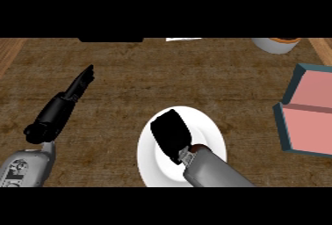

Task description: Pick the tomato from the plate and place it in the cardboard box

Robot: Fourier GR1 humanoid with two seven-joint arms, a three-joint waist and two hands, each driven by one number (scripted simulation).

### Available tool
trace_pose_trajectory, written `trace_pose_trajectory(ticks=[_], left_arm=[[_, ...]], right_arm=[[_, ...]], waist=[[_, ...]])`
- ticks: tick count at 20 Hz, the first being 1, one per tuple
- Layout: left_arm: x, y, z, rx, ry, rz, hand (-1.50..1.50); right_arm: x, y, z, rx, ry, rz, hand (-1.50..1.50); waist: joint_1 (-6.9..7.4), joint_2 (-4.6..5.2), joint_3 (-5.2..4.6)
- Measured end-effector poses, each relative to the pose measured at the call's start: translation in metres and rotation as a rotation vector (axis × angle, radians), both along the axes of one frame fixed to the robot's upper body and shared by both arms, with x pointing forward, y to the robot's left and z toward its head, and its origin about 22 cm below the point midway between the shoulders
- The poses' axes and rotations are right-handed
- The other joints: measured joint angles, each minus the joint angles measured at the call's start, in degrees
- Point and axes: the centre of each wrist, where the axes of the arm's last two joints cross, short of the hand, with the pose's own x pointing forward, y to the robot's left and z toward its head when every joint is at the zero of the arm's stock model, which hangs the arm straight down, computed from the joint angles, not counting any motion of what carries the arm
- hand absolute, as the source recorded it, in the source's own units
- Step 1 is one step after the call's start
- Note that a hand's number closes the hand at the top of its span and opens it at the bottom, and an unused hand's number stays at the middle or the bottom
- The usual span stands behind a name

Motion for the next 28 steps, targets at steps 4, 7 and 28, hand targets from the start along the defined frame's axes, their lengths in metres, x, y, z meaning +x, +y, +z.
trace_pose_trajectory(ticks=[4, 7, 28], left_arm=[[-0.003, 0.005, 0.000, 0.001, -0.002, 0.015, 0.00], [-0.007, 0.010, -0.002, 0.000, 0.006, 0.026, 0.00], [-0.015, 0.019, 0.001, 0.003, -0.002, 0.055, 0.00]], right_arm=[[-0.026, -0.012, -0.001, 0.077, -0.013, 0.151, 1.50], [-0.058, -0.029, -0.005, 0.161, 0.054, 0.346, 1.50], [-0.119, -0.206, 0.109, 0.584, -0.242, 0.259, 1.50]], waist=[[-0.78, -0.16, 0.02], [-1.61, -0.50, 0.08], [-2.74, 0.04, 0.10]])
